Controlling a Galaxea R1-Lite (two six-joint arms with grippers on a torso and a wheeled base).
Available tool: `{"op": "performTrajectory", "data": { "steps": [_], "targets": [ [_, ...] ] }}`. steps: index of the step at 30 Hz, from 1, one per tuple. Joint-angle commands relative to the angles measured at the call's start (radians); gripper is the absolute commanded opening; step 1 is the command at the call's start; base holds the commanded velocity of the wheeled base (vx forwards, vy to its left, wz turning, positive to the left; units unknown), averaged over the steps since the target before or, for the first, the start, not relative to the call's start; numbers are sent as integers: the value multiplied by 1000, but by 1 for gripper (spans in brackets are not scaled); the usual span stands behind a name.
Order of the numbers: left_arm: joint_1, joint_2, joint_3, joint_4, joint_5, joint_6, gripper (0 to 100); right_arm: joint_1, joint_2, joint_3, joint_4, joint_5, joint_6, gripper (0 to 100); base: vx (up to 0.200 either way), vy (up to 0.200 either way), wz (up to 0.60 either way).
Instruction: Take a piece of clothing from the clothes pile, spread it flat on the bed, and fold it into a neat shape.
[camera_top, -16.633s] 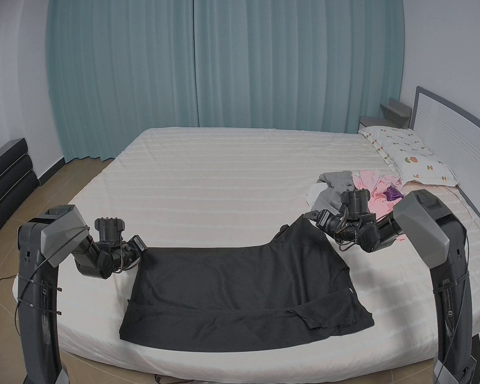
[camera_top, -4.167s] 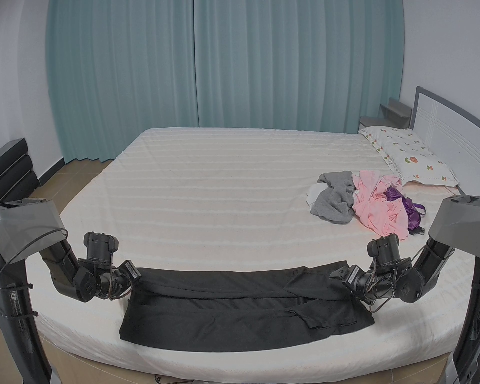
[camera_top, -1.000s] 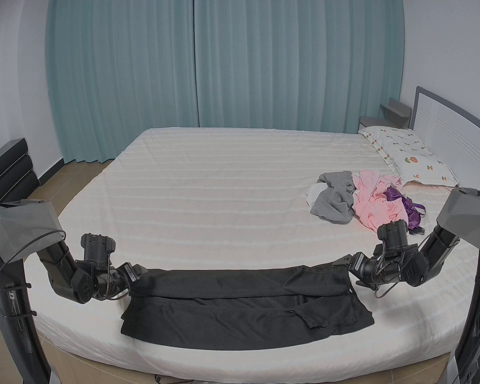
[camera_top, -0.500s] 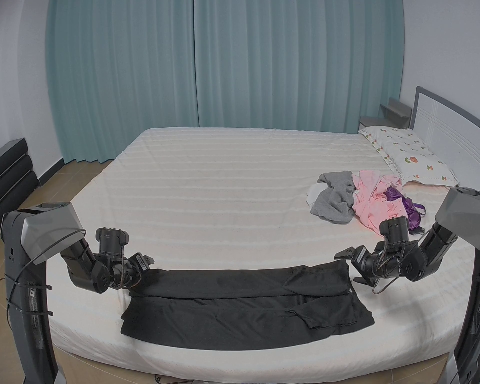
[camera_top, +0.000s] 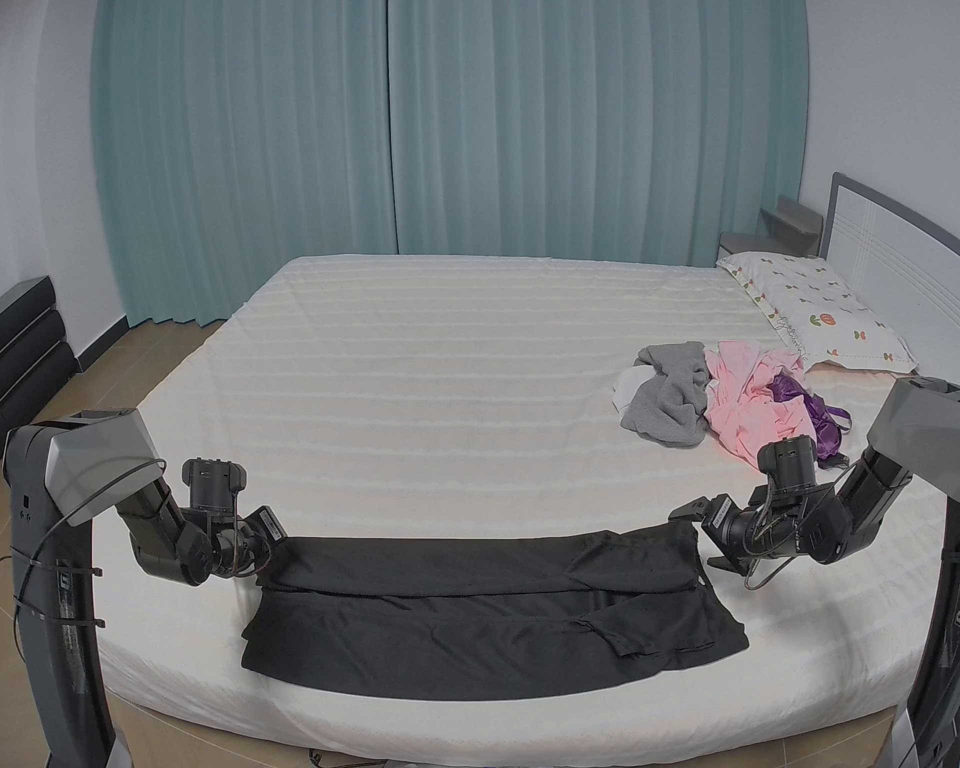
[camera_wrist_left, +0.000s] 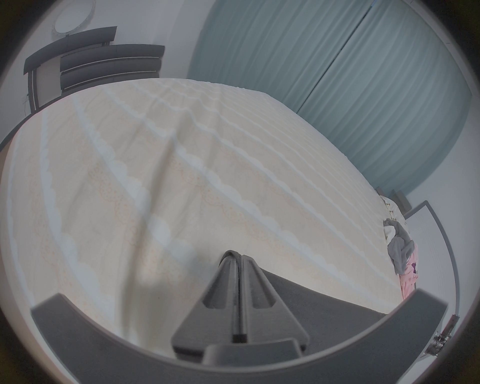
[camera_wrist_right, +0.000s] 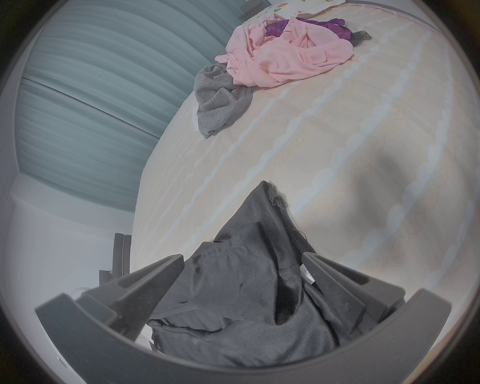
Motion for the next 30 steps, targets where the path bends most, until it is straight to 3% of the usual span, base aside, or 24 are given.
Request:
{"op": "performTrajectory", "data": {
  "steps": [1,5,10,16,17,30],
  "targets": [
    [2,2,5,0,1,0,0,0,25,-26,-12,-4,-1,100,0,0,0],
    [2,-1,3,-2,1,-20,0,-3,67,-56,-34,-22,-4,100,0,0,0],
    [2,-4,0,0,1,-39,0,-3,131,-121,-34,-93,-10,100,0,0,0],
    [0,-1,7,0,-1,-39,0,-9,159,-156,-40,-96,-6,100,0,0,0],
    [0,-1,8,2,-1,-39,0,-3,165,-158,-42,-101,-12,0,0,0,0],
    [-3,5,17,0,-2,-54,0,-12,179,-185,-43,-173,-10,0,0,0,0]
  ]
}}
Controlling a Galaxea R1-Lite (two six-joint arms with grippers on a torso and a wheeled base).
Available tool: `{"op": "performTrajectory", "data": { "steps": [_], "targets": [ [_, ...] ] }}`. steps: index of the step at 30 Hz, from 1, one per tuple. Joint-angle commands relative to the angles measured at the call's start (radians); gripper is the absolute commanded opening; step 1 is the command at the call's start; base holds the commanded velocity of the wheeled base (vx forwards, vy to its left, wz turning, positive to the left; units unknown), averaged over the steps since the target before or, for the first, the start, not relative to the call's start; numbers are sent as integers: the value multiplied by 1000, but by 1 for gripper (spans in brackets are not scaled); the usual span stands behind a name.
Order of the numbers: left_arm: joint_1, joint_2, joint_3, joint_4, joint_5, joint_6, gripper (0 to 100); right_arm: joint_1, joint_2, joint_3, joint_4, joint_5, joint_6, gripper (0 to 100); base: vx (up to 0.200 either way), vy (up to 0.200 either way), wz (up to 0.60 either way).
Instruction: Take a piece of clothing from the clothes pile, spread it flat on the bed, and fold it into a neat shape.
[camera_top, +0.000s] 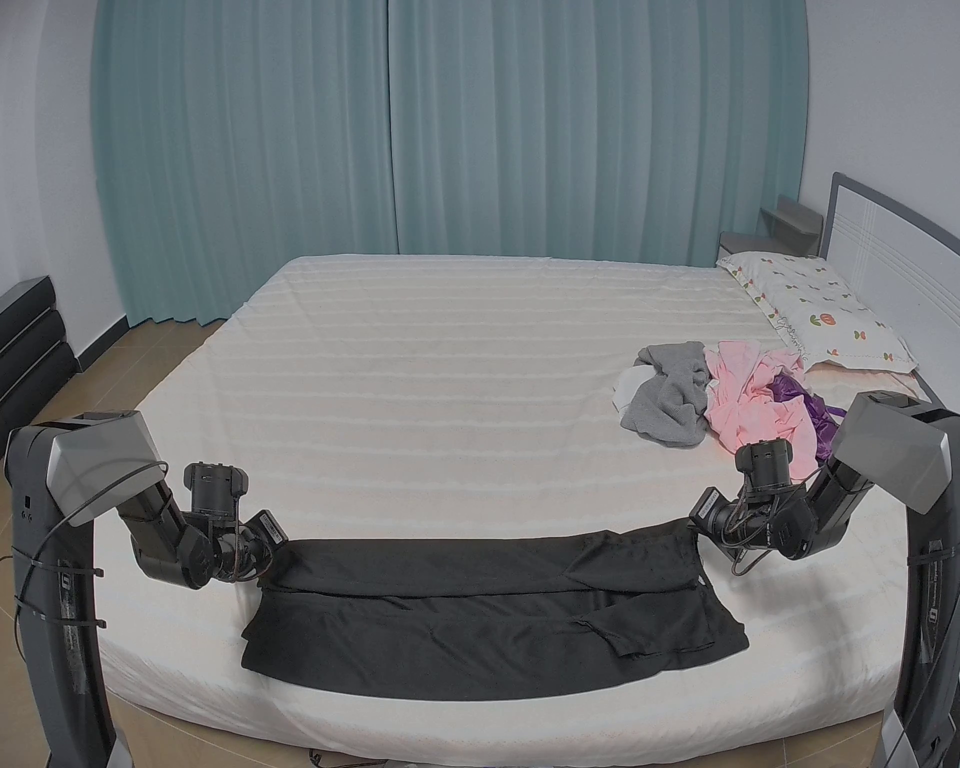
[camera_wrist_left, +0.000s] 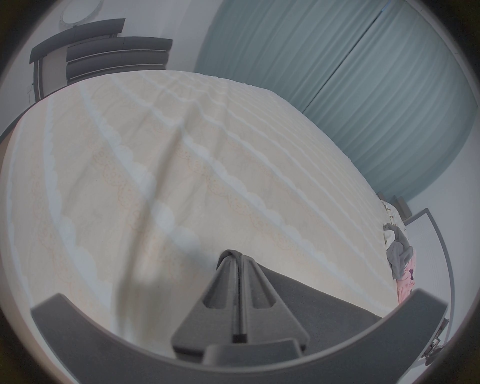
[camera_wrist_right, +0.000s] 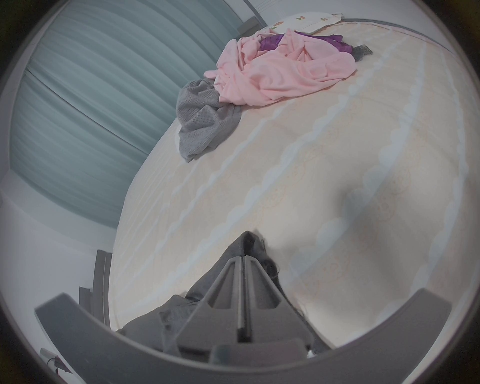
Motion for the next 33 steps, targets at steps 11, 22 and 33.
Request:
{"op": "performTrajectory", "data": {
  "steps": [11,22,33],
  "targets": [
    [-2,-5,8,-2,-1,-24,0,-18,19,-3,-19,-15,8,100,0,0,0],
    [9,-69,59,-2,-12,-26,100,-36,-104,120,-66,77,123,100,0,0,0],
    [-8,-207,197,-5,-49,-53,100,-46,-141,258,-195,140,193,100,-73,0,0]
  ]
}}
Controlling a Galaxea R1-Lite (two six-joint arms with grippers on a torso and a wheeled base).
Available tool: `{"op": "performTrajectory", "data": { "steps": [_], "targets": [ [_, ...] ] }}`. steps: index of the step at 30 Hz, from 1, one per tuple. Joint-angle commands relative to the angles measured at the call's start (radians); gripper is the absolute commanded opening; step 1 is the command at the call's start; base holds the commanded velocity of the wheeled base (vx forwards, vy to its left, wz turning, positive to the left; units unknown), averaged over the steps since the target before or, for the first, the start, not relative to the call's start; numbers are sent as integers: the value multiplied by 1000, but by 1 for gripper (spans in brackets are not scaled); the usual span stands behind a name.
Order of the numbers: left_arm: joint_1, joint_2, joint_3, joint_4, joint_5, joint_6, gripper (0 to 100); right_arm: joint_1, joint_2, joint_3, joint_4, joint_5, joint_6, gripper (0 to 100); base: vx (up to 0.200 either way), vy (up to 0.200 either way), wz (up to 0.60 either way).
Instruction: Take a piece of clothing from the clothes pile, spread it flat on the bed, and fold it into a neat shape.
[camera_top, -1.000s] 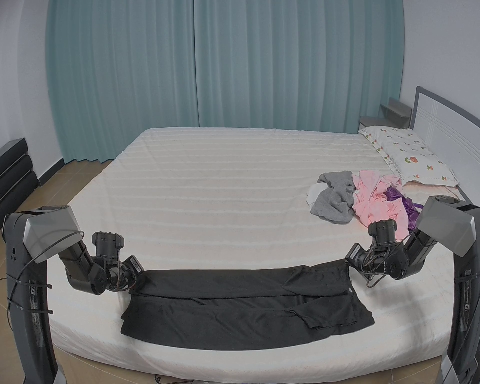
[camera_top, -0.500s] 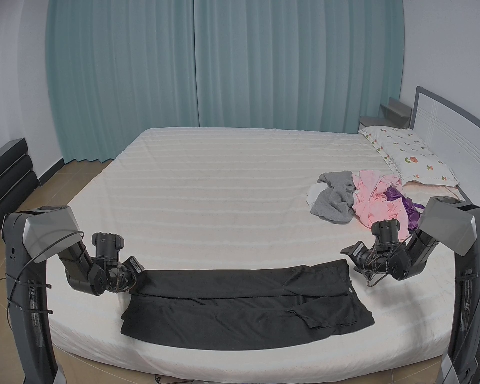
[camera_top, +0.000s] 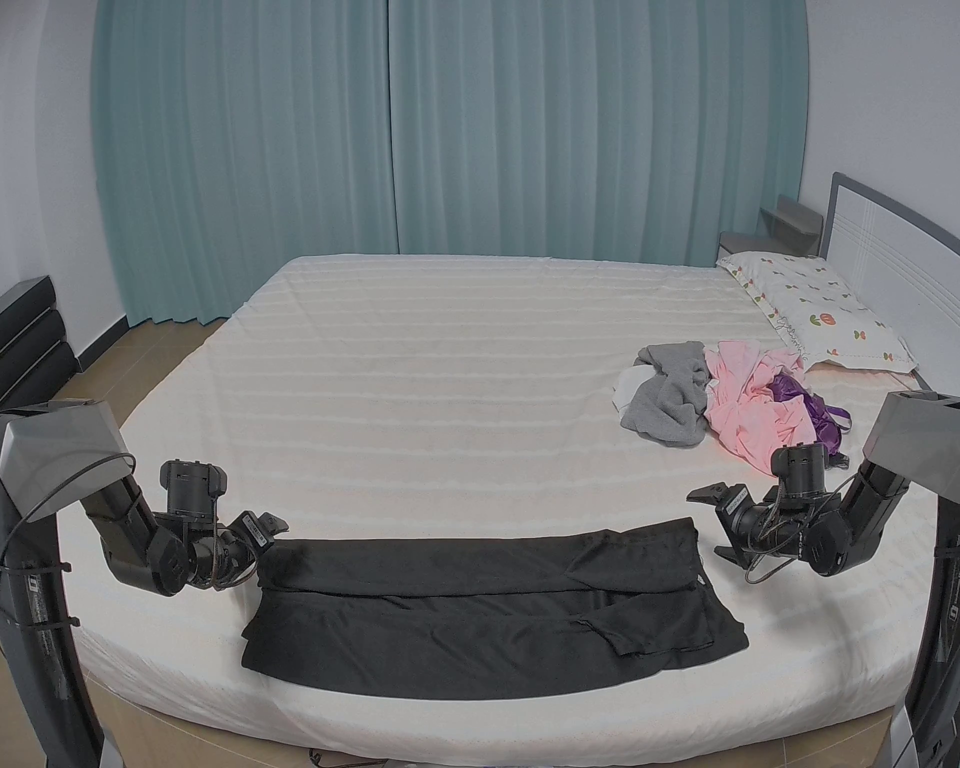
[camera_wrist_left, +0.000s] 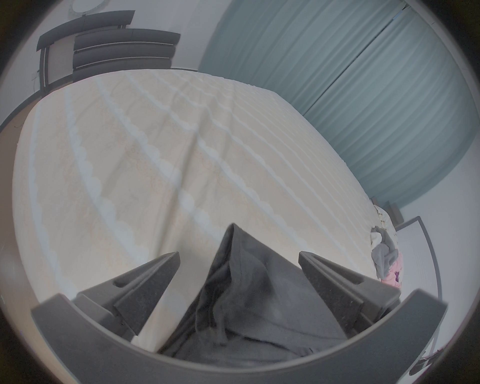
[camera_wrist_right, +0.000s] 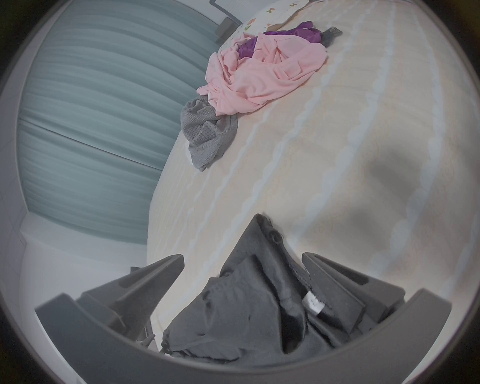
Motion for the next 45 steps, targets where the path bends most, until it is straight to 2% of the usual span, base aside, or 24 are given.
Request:
{"op": "performTrajectory", "data": {
  "steps": [1,5,14,21,26,36,45],
  "targets": [
    [-10,-54,36,-1,-8,0,100,-2,-16,32,-9,9,8,100,-200,0,0],
    [-10,-54,53,1,-15,3,100,-2,-19,35,-9,12,9,100,-200,0,0],
    [-12,-92,168,-5,-49,0,100,-1,-19,38,-9,14,8,100,0,0,0],
    [-12,-100,269,-122,-63,-5,100,1,-22,44,-10,24,9,100,0,0,0],
    [-12,-95,268,-140,-66,-29,100,1,-20,44,-10,24,8,100,-120,0,0],
    [-10,-76,291,-146,-63,-21,100,1,-20,44,-10,26,8,100,0,0,0],
    [-28,29,277,-288,-40,-21,100,5,-14,52,-36,24,5,100,0,0,0]
  ]
}}
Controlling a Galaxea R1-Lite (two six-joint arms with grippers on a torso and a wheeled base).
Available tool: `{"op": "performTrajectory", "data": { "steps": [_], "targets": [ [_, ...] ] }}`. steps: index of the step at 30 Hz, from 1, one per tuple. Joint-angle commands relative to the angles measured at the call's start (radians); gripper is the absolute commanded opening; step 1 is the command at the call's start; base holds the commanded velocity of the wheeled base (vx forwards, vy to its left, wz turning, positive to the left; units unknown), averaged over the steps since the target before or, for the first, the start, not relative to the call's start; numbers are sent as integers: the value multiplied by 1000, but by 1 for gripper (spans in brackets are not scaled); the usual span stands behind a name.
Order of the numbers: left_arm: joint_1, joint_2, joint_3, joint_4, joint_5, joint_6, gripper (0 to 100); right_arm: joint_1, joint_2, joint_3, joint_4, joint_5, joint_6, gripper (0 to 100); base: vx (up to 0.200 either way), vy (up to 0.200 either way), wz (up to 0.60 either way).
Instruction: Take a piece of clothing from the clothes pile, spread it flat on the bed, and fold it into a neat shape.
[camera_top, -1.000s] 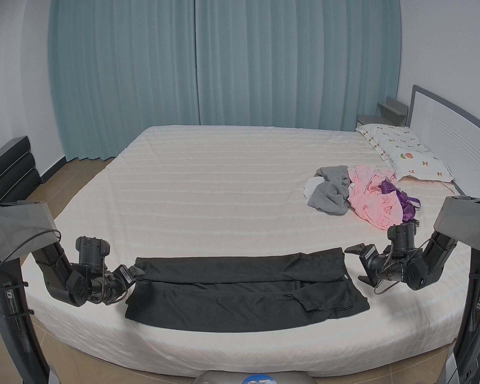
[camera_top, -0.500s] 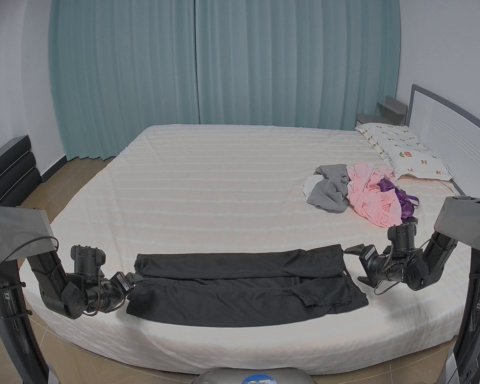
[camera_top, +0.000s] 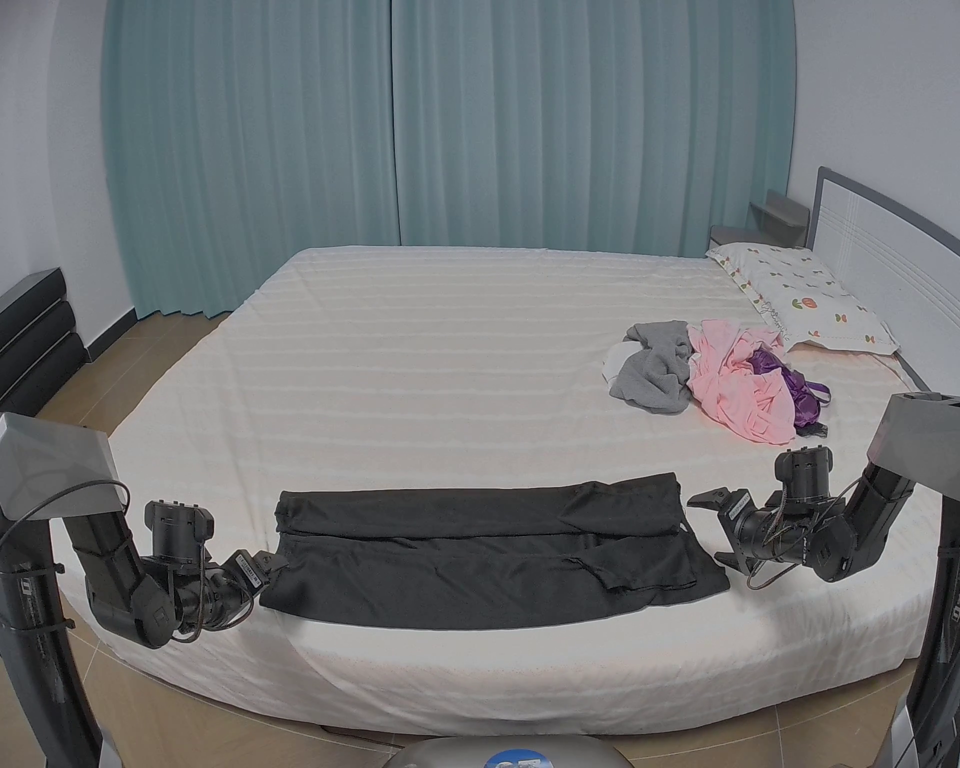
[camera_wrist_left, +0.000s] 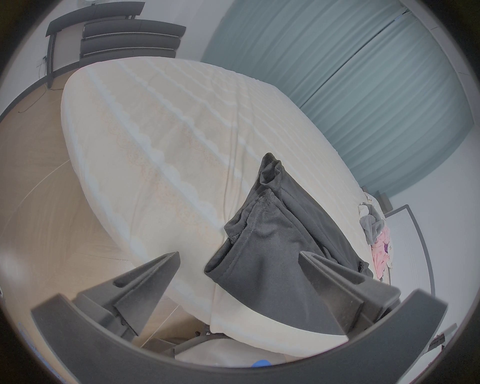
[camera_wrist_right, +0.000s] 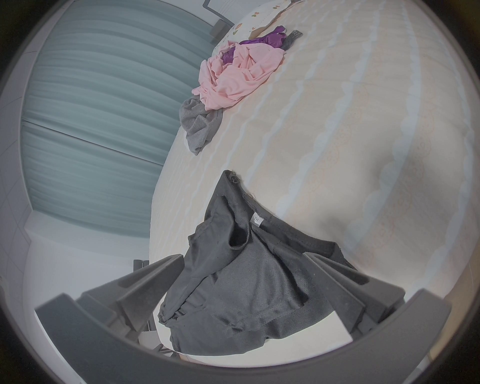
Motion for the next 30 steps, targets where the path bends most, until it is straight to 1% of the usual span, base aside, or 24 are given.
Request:
{"op": "performTrajectory", "data": {
  "steps": [1,4,8,9,11,18,23,29,30],
  "targets": [
    [-16,76,-21,-55,14,0,100,2,6,6,-16,-1,-2,100,0,0,0],
    [-28,97,-39,-75,25,0,100,3,6,6,-16,-1,-2,100,0,0,0],
    [-53,139,-99,-72,83,12,100,2,7,6,-16,-1,-2,100,0,0,0],
    [-57,147,-104,-72,94,20,0,2,7,6,-16,-1,-2,100,0,0,0],
    [-60,151,-104,-75,109,29,0,2,7,6,-16,-1,-2,100,0,0,0],
    [-53,140,-59,-74,123,27,0,2,6,6,-16,-1,-2,100,0,0,0],
    [-50,116,-30,-72,123,23,0,2,6,6,-16,-1,-1,100,0,0,0],
    [-51,120,-36,-72,123,23,0,2,6,6,-16,-1,-2,100,0,0,0],
    [-51,120,-36,-72,123,21,100,0,6,6,-16,-1,-1,100,0,0,0]
  ]
}}
